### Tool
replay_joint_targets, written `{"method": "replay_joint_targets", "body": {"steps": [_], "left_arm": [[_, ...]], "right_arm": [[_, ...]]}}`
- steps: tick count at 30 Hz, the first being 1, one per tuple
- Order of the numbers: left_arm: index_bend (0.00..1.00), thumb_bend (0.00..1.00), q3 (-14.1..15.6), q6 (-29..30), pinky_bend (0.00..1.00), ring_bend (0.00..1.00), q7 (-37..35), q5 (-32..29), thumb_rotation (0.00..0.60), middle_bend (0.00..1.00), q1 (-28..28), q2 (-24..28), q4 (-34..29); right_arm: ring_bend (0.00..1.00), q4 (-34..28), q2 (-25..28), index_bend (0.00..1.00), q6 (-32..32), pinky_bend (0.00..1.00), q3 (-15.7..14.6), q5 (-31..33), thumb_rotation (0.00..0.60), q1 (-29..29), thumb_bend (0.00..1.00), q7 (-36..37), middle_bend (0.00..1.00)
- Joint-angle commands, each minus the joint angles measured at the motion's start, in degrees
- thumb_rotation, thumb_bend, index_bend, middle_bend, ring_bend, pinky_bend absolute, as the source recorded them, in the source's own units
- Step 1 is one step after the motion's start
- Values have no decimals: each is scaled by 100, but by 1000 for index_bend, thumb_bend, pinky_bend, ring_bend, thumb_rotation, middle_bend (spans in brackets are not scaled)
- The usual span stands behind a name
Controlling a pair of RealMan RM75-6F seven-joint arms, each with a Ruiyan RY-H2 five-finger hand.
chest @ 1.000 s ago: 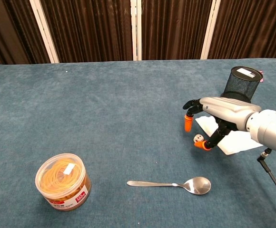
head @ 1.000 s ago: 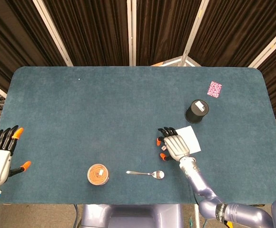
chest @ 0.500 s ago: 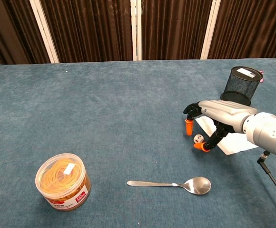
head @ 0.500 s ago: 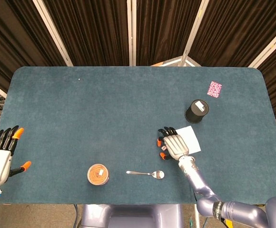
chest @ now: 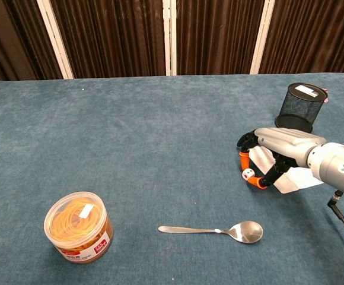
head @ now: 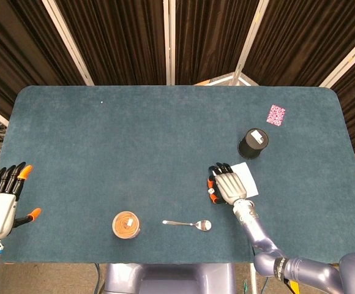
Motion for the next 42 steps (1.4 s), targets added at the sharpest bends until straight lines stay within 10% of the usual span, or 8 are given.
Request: {"method": "replay_joint_targets", "body": {"steps": [1, 18, 26, 35, 42], "left_arm": [[0, 0, 1, 7, 0, 0, 4, 8, 600, 0, -1, -2, -4], [0, 0, 2, 37, 0, 0, -40, 16, 600, 0, -1, 11, -7], [0, 0, -5, 52, 0, 0, -84, 14, 600, 0, 1, 32, -7], [0, 0, 43, 123, 0, 0, -60, 121, 600, 0, 27, 44, -53], [0, 0, 90, 215, 0, 0, -50, 230, 600, 0, 67, 61, -84]], "right_arm": [[0, 33, -17, 572, -20, 0, -22, -5, 600, 8, 340, 37, 178], [0, -1320, 698, 590, 745, 0, 399, -409, 600, 104, 370, -340, 192], [0, -1909, 1089, 369, 1217, 0, 769, -404, 600, 183, 306, -792, 88], [0, -2597, 1477, 302, 1780, 0, 455, -423, 600, -273, 287, -910, 29], [0, -2541, 1865, 292, 2461, 0, -443, -1282, 600, -1098, 282, -347, 24]]}}
